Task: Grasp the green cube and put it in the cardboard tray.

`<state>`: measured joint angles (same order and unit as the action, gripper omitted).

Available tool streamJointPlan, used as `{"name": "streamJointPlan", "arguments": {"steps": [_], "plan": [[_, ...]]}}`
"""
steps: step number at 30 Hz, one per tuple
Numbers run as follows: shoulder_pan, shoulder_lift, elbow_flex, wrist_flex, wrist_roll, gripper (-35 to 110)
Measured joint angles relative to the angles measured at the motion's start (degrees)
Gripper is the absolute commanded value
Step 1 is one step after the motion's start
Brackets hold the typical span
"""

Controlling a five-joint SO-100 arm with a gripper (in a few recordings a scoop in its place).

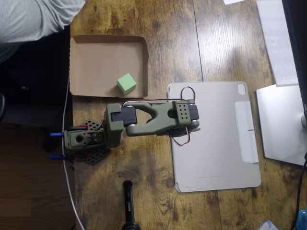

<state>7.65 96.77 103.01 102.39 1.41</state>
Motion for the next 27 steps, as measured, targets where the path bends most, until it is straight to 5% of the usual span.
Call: {"name": "streamJointPlan", "arguments": {"steps": [27], "plan": [[-0.18, 0.18, 0.0, 0.0, -0.88, 0]]}}
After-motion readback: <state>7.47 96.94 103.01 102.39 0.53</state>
